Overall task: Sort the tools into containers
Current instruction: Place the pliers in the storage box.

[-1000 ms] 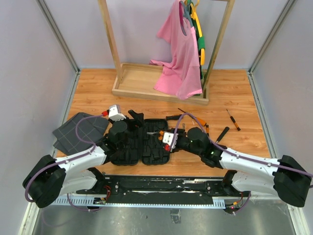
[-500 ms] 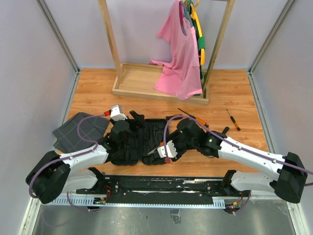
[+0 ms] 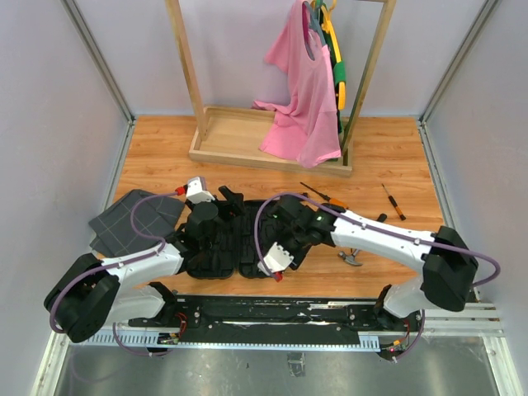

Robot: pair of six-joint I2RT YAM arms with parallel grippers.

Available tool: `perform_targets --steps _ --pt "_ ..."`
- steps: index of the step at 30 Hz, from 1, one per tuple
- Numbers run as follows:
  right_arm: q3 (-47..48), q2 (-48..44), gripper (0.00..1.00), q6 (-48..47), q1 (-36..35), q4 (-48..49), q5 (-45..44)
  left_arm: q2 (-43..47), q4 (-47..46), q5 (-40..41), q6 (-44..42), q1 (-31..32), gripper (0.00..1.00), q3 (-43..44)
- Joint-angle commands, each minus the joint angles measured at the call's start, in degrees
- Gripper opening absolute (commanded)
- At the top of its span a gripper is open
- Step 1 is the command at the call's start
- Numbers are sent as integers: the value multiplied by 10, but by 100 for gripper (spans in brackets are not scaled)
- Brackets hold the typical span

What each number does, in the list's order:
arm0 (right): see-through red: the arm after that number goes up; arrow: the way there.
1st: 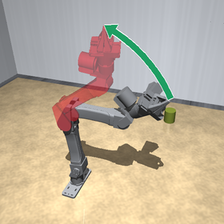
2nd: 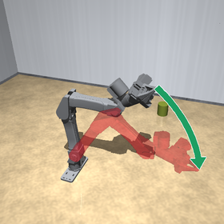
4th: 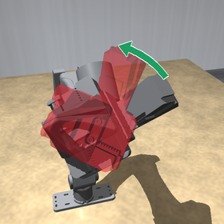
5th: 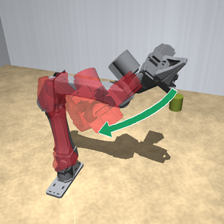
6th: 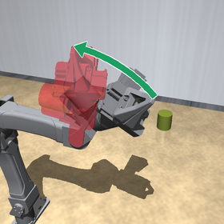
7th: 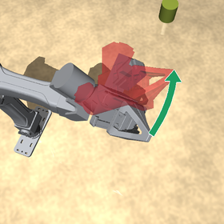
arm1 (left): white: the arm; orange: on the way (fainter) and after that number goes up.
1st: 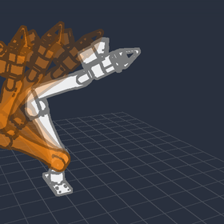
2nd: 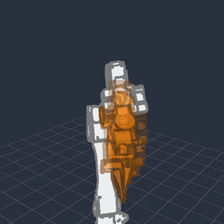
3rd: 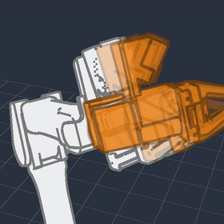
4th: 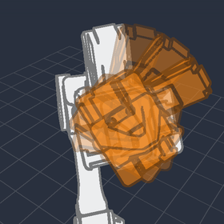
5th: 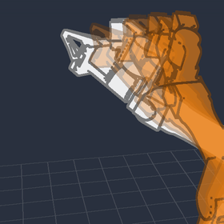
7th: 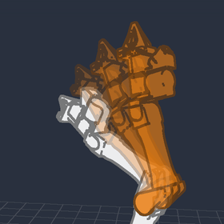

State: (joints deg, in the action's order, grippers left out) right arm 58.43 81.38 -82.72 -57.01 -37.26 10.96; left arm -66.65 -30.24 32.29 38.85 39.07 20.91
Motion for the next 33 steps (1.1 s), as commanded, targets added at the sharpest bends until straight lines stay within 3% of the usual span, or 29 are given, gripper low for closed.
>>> perform_targets --steps 1,10,16,20,25,27,33 --pt "46 47 8 -92 -22 -56 -63 -3 -5 5 3 -6 93 18" --pt "101 147 16 -132 -23 -58 -156 1 -4 4 2 -6 93 18" --pt "123 194 30 -135 -23 -58 -179 5 -3 3 1 -6 93 17" --pt "130 195 51 -130 -23 -59 -148 6 -4 3 1 -6 93 17" --pt "127 201 57 -126 -23 -58 -160 6 -6 -2 1 -6 93 17" --pt "126 202 71 -125 -23 -58 -159 6 -6 -4 2 -6 93 16" --pt "126 199 76 -119 -23 -59 -156 5 -12 -8 2 -6 93 13"
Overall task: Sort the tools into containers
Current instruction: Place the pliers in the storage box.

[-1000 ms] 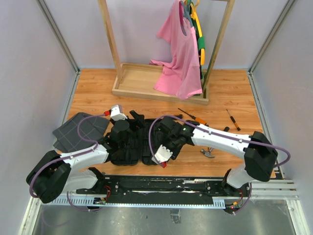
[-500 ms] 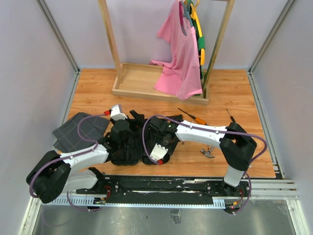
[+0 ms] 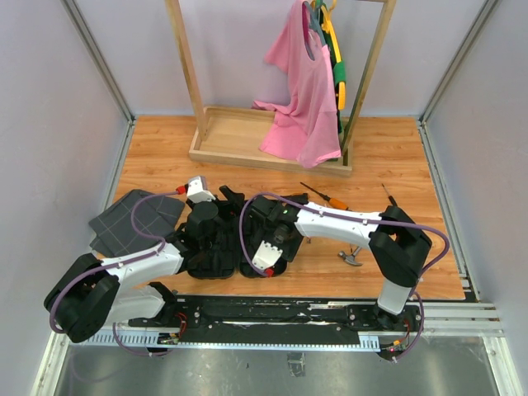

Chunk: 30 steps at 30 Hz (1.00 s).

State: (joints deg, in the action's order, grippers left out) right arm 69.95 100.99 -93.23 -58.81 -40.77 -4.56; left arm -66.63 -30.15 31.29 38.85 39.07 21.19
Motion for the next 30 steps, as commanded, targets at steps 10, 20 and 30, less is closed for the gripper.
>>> perform_targets --steps 10,20,30 --pt "-25 -66 77 80 -6 19 50 3 -13 2 3 -6 93 12" --pt "-280 -285 82 392 3 413 184 3 -13 0 1 -6 93 14" --pt "-465 -385 83 782 11 776 114 4 -11 -2 1 -7 93 14"
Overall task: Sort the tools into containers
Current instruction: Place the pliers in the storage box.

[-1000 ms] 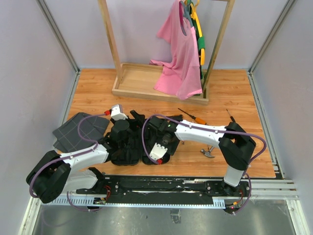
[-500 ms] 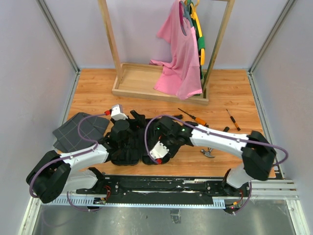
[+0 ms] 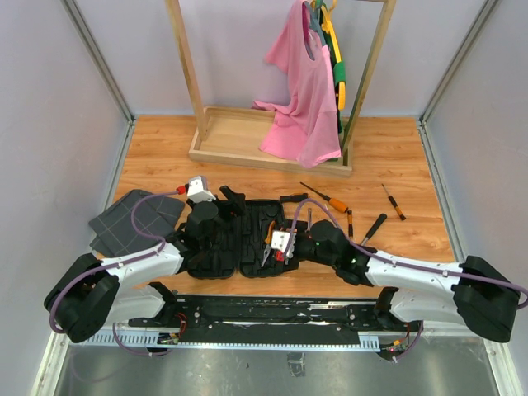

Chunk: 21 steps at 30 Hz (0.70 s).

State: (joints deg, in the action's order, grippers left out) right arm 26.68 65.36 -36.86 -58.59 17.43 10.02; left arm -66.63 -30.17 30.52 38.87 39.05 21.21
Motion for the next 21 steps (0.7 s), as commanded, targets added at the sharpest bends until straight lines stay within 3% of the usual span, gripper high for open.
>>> perform_targets --steps 1,5,8,12,21 --pt "-42 -35 83 256 8 215 -42 4 -9 9 0 -6 93 14" --pt "-49 -53 80 385 8 222 -92 8 12 11 -1 -11 93 23" --pt "-24 -63 80 478 8 147 -157 18 14 18 -5 -13 93 24" --pt "44 -63 83 575 9 -22 -239 29 27 27 -13 -15 93 35" --pt "145 17 80 801 5 -181 -336 -2 9 59 -28 -21 93 37"
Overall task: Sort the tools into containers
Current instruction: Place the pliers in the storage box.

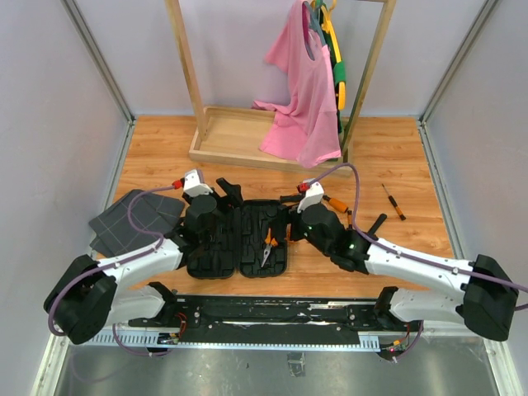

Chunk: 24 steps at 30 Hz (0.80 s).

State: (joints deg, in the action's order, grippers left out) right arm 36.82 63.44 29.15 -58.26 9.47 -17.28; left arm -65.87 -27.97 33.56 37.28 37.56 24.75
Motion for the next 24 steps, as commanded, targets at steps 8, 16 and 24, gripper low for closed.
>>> perform_targets --steps 8,16,24 --pt "116 140 78 306 -23 -182 -127 -4 -12 24 -11 -14 93 -13" --pt "179 220 61 419 -26 -296 -145 -9 -17 25 -12 -14 93 -15" --pt "159 237 52 445 -26 -298 -168 -10 -22 16 -11 -14 93 -15"
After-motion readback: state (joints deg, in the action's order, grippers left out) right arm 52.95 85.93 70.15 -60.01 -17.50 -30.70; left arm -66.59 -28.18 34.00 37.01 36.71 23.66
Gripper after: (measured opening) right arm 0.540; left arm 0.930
